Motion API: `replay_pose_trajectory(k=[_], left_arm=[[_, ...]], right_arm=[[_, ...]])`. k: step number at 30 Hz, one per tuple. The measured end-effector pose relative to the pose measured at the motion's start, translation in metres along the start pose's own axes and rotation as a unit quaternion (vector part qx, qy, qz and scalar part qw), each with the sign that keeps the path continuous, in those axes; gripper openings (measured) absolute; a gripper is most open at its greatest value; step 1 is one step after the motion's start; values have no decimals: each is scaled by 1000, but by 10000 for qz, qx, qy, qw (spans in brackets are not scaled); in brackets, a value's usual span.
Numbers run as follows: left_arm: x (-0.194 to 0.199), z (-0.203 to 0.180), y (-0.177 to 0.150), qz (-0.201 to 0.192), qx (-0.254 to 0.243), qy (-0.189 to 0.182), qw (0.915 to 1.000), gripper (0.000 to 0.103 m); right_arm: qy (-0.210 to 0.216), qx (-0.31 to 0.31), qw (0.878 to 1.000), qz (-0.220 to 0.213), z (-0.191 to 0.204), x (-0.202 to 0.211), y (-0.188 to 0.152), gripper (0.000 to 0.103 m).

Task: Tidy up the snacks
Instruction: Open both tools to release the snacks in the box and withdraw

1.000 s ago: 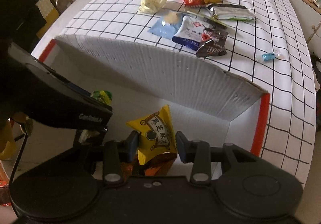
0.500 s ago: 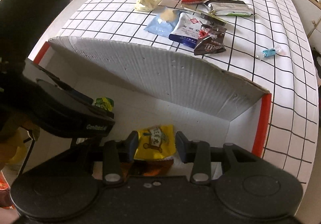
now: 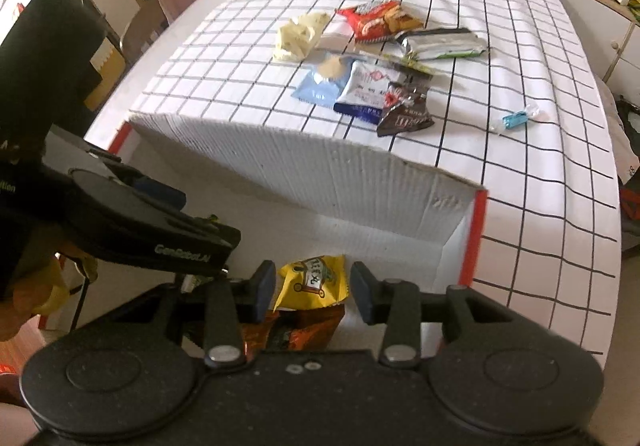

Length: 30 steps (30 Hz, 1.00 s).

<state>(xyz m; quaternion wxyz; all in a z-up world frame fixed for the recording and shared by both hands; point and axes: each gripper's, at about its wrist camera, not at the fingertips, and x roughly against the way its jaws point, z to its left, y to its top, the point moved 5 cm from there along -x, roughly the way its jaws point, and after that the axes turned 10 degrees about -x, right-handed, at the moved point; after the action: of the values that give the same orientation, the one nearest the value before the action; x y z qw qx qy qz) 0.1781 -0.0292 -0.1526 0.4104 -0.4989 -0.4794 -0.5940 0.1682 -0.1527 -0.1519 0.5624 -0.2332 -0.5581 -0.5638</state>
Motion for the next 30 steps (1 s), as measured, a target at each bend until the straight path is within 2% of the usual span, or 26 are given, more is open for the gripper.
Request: replay_pose_trajectory(k=[5, 9, 15, 20, 28, 30], left_arm=[[20, -1, 0, -316, -21, -50, 9995, 67], [37, -2, 3, -656, -74, -137, 9977, 69], [71, -4, 12, -1292, -96, -116, 9915, 77], [86, -3, 27, -1617, -138, -200, 9865, 80], [89, -1, 68, -1754, -224, -162, 9841, 81], [89, 1, 79, -1754, -215, -134, 9842, 81]], right_arm=[[118, -33, 9998, -184, -2, 21, 1, 42], [181, -56, 9992, -349, -6, 36, 4, 46], [244, -63, 9973, -684, -15, 60, 15, 63], [228, -168, 9955, -907, -31, 74, 27, 79], [32, -242, 9931, -1148, -61, 86, 48, 95], [-17, -228, 9927, -1185, -66, 83, 56, 95]])
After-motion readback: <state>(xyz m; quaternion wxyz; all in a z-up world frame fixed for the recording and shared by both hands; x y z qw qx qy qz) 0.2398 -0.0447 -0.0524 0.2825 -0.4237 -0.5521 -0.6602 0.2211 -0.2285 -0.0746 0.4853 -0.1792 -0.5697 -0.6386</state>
